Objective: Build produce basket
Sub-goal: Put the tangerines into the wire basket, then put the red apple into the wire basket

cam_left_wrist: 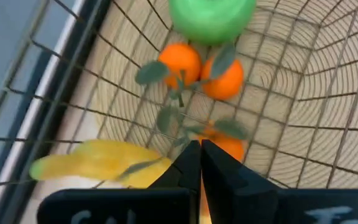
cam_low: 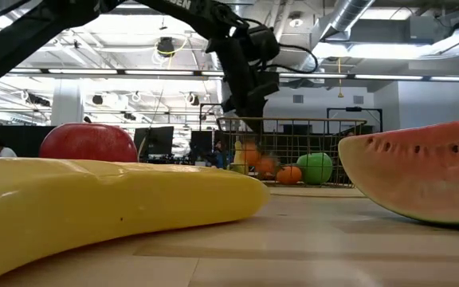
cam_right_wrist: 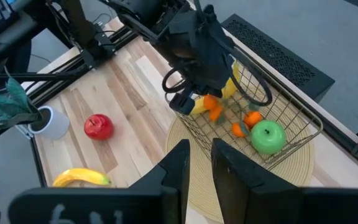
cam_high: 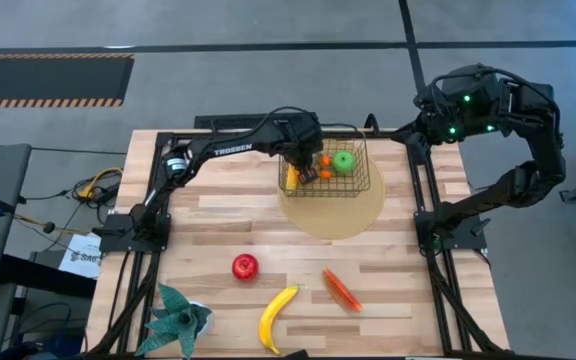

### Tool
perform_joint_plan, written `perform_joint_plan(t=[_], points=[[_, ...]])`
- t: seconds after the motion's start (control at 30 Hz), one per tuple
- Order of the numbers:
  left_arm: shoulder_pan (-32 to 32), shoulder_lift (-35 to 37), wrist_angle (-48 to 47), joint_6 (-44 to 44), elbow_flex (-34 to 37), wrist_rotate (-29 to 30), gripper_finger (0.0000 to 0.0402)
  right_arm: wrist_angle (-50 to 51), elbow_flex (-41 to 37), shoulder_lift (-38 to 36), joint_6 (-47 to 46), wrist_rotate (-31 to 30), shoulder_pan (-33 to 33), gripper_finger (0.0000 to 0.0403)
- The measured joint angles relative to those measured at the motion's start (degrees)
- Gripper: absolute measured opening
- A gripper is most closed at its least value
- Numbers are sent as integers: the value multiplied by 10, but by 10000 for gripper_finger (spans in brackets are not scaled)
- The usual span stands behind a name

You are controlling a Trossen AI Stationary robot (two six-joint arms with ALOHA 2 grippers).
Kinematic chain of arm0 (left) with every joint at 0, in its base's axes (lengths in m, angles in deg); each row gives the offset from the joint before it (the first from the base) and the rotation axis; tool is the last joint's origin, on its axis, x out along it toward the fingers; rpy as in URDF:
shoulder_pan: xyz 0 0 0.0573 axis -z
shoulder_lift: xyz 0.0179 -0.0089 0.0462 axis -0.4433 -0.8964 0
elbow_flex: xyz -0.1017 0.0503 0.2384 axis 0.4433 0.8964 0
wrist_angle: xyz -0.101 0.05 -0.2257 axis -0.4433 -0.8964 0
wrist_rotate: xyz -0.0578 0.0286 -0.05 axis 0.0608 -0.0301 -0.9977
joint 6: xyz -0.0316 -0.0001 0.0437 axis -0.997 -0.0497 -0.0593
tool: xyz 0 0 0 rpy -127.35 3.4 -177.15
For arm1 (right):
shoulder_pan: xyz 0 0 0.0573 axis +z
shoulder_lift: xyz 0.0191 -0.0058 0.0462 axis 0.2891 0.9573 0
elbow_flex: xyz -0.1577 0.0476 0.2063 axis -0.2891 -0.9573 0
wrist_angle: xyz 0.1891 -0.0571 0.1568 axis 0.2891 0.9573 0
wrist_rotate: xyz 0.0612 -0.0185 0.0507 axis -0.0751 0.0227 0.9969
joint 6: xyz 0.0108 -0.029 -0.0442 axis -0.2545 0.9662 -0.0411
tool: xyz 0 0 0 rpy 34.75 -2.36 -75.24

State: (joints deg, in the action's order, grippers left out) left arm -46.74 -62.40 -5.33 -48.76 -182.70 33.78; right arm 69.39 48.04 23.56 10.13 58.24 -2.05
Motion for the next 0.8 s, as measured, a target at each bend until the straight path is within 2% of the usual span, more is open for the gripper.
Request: perform_joint_plan(t=[0.13, 0.4, 0.6, 0.67, 0.8], points=[[2, 1, 7, 4, 0, 18, 0, 0, 0, 0, 0, 0, 0, 85], [-3, 3, 1, 3, 0, -4, 0, 0, 0, 0, -1, 0, 0, 85], [34, 53, -28, 4, 0, 0, 0, 0, 0, 0, -2, 0, 0, 85], [56, 78, -57, 5, 0, 13, 0, 0, 0, 0, -2, 1, 0, 85], [102, 131, -129, -13, 0, 75, 0, 0, 0, 0, 1, 1, 0, 85]])
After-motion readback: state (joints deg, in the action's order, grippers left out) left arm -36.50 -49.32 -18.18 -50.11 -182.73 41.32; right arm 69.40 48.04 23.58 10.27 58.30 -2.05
